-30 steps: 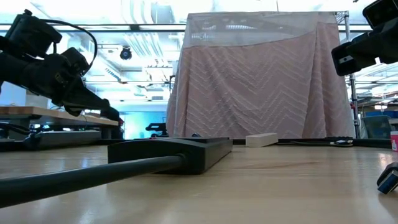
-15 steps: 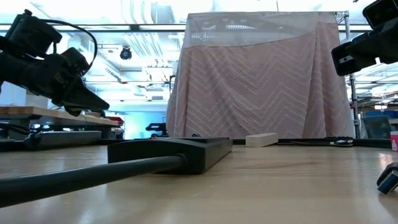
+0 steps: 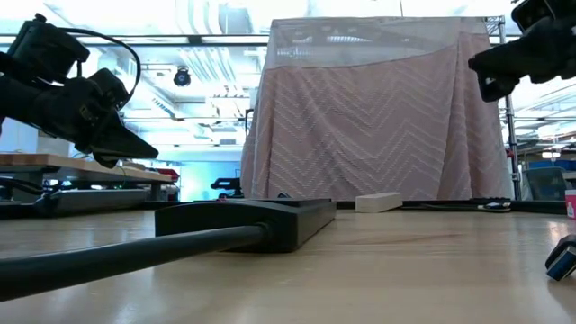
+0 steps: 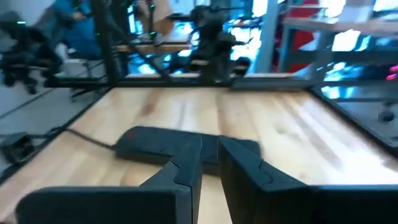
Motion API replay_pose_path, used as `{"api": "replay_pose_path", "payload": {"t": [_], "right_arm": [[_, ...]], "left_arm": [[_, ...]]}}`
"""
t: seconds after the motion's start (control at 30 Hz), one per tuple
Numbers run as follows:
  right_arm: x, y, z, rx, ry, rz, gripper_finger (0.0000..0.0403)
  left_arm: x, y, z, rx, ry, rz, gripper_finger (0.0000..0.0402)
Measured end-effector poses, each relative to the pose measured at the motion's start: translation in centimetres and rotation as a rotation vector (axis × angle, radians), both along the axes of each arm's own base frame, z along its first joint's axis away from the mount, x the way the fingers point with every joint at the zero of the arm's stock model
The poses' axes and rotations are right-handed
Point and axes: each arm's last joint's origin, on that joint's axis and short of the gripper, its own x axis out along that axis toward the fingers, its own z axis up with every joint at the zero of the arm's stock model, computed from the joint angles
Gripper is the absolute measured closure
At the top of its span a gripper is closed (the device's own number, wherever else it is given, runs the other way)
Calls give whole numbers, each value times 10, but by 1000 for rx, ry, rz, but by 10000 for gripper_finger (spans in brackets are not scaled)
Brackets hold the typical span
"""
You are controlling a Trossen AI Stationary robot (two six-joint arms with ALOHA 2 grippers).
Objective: Insert USB
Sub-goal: Insert the bottom black charger cable into the bottom black outlet extension
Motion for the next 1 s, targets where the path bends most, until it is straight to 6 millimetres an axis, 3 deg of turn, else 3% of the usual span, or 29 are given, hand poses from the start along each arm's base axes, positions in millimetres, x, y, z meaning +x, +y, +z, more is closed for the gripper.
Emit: {"api": "replay_pose_path", "payload": {"t": [0.1, 0.23, 0.37, 0.57, 0.77, 1.0], "right_arm": [[0, 0, 0, -8, 1, -5, 352], [0, 0, 4, 117, -37, -14, 344], [3, 0, 20, 220, -229, -2, 336], [16, -2, 25, 388, -358, -60, 330], [44, 1, 0, 482, -111, -56, 327], [71, 20, -30, 503, 194, 15, 320]], "left_arm": [[0, 0, 0, 0, 0, 0, 393], [0, 0, 0, 0, 0, 0, 393], [0, 0, 0, 0, 0, 0, 393], [0, 0, 0, 0, 0, 0, 393], [0, 0, 0, 0, 0, 0, 393], [0, 0, 0, 0, -1, 0, 393]]}}
